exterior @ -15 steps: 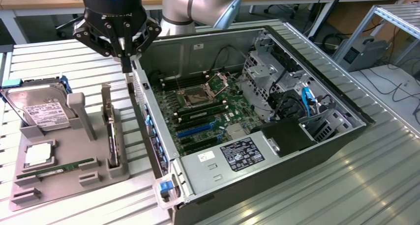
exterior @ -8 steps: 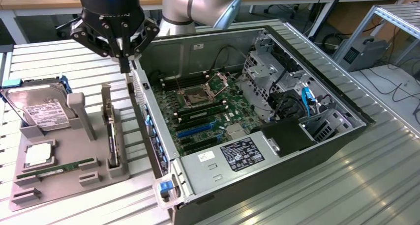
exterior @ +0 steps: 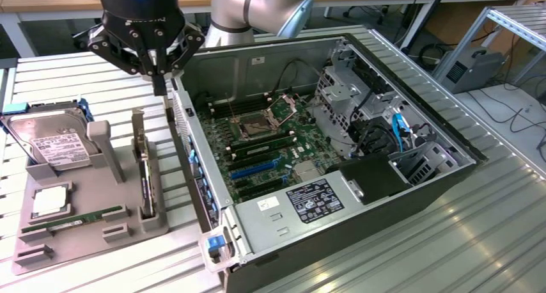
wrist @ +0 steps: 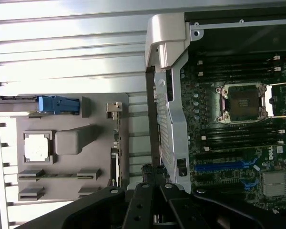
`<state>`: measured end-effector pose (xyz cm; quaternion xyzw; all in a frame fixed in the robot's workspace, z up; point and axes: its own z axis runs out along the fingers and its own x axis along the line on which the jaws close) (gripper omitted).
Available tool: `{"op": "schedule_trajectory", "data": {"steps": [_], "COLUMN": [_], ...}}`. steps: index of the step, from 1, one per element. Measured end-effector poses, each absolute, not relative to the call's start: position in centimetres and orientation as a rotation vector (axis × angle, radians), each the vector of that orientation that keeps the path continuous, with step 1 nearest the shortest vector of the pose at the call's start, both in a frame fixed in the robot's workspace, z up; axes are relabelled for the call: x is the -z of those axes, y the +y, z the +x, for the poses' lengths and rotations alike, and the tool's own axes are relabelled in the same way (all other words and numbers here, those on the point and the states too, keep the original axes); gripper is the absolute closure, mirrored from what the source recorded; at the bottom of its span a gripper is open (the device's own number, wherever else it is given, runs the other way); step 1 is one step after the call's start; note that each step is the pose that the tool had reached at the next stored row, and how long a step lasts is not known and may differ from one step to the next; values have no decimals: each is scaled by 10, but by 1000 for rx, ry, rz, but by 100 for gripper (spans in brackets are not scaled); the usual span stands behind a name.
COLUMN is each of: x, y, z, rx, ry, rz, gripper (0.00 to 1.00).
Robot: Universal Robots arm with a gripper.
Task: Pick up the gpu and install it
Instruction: 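Reach for the gpu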
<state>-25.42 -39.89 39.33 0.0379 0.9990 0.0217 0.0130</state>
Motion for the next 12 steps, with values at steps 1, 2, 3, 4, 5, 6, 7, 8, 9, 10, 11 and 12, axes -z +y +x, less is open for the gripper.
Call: {"op": "schedule_trajectory", "data": {"steps": [1,2,3,4,5,6,7,8,9,10,11,12], "x": [-393,-393,-393,-393,-393,-393,-393,-393,-393,-393,-393,-393], "y": [-399,-399,-399,-399,-399,-399,-399,-399,-399,-399,-399,-399], "z": [-255,-255,-255,-256,-256,-257,-257,-257,-258,-258,-259,-259], "rx": [-68,-68,-68,-68,-68,-68,-68,-68,-68,-68,-68,-68], "ry": [3112,3112,3112,3112,3113,3112,3113,3112,3113,3112,3112,3113], "rz": [118,118,118,118,118,118,118,118,118,118,118,118], "gripper": [89,89,89,89,89,89,89,89,89,89,89,89]}}
